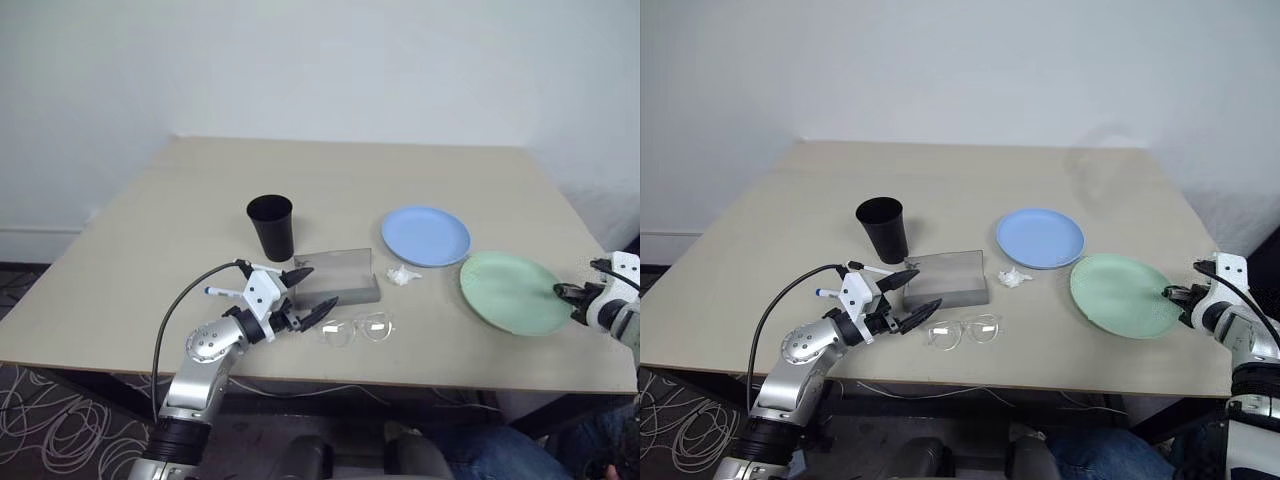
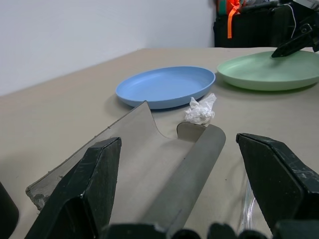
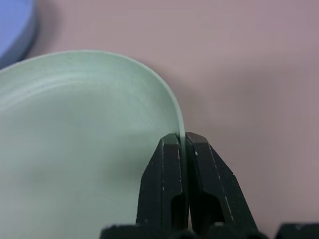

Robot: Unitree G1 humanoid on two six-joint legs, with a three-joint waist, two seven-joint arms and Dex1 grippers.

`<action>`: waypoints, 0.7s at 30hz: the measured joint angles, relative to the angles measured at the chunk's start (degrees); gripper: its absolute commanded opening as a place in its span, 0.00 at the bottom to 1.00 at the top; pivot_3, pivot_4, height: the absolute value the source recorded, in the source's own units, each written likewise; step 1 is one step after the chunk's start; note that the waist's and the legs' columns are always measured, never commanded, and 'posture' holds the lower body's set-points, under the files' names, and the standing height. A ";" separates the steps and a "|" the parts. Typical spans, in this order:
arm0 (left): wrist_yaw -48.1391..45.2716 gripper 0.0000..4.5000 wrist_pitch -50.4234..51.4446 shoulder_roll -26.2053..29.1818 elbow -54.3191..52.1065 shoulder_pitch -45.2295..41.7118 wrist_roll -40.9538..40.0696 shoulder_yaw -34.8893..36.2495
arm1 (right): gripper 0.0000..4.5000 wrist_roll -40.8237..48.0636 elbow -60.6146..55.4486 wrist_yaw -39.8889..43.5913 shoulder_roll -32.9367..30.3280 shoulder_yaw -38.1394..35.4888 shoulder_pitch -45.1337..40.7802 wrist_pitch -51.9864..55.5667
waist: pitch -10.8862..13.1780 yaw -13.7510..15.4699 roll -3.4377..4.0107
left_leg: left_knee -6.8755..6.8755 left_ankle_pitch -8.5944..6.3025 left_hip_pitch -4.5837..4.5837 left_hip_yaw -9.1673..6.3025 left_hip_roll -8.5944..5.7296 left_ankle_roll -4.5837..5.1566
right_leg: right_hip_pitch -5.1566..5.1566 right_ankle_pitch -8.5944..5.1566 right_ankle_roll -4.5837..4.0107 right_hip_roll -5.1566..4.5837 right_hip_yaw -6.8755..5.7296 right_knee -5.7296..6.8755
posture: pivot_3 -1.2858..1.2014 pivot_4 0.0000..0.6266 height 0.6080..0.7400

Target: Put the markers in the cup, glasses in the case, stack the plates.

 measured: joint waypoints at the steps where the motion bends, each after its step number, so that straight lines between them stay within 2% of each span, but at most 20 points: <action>1: 0.00 0.87 -0.01 0.01 0.00 0.00 0.00 0.00 | 0.00 -0.22 0.85 -0.59 -0.05 0.00 -0.52 -0.53 | 0.00 0.00 0.00 | 0.00 0.00 0.00 0.00 0.00 0.00 | 0.00 0.00 0.00 0.00 0.02 0.00 | 0.52 0.00 0.86; 10: 0.00 0.87 -0.24 0.08 0.03 0.01 0.07 -0.02 | 0.00 -0.10 7.06 -9.62 0.49 -2.87 -7.70 -4.35 | 0.05 -0.35 0.08 | 0.01 0.00 0.03 0.04 0.01 0.04 | -0.02 0.01 0.01 0.03 0.12 0.01 | 0.52 0.00 0.86; 16: 0.00 0.87 -0.50 0.06 0.16 -0.08 0.10 -0.09 | 0.00 1.71 8.46 -13.19 3.74 -5.35 -15.15 -3.83 | 0.10 -0.69 0.20 | -0.04 0.01 0.02 0.07 0.04 0.06 | -0.07 0.02 0.02 0.07 0.16 0.03 | 0.52 0.00 0.86; 21: 0.02 0.87 -0.57 -0.03 0.24 -0.30 0.12 -0.17 | 0.00 1.41 6.28 -13.35 8.10 -2.76 -19.82 -2.96 | 0.08 -0.59 0.23 | -0.04 0.01 0.00 0.02 0.05 0.07 | -0.09 0.02 0.02 0.07 0.12 0.06 | 0.52 0.00 0.86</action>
